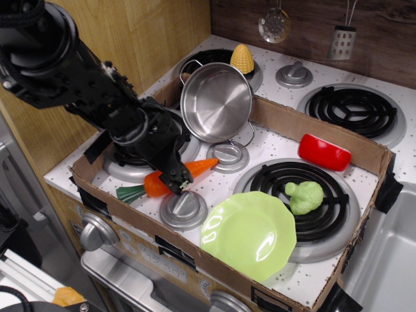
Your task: Put carrot on plate
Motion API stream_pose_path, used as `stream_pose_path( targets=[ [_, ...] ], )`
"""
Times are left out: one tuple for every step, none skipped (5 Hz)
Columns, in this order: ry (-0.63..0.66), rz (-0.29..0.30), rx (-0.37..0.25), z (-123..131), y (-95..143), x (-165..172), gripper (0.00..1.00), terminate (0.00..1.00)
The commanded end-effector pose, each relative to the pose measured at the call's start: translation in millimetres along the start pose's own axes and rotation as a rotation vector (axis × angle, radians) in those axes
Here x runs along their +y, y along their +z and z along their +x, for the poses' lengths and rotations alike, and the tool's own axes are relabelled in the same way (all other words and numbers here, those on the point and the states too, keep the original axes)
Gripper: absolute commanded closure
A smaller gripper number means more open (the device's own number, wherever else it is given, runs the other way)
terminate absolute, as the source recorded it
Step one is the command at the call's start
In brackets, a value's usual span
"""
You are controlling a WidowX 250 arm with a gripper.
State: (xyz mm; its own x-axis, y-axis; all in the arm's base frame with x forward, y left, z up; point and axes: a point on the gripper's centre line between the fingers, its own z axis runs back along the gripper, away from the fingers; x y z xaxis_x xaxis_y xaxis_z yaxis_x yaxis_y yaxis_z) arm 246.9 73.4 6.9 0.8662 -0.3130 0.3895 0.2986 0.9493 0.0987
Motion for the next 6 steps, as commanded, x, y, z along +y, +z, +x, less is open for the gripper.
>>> stream_pose_path(
  targets=[
    [-0.016,0.009,0.030,13,1,3,1.00,0.00],
    [-0.063,0.040,0.018,29,24,3,1.00,0.00],
    [-0.078,0.066,0.074,54,60,4,1.00,0.00],
    [-0.057,0.077,0.116,73,87,-2,1.00,0.00],
    [0.069,0.025,0.086,81,98,-22,1.00,0.00],
    [0.291,0.073,0.000,79,88,-54,1.00,0.00]
  ],
)
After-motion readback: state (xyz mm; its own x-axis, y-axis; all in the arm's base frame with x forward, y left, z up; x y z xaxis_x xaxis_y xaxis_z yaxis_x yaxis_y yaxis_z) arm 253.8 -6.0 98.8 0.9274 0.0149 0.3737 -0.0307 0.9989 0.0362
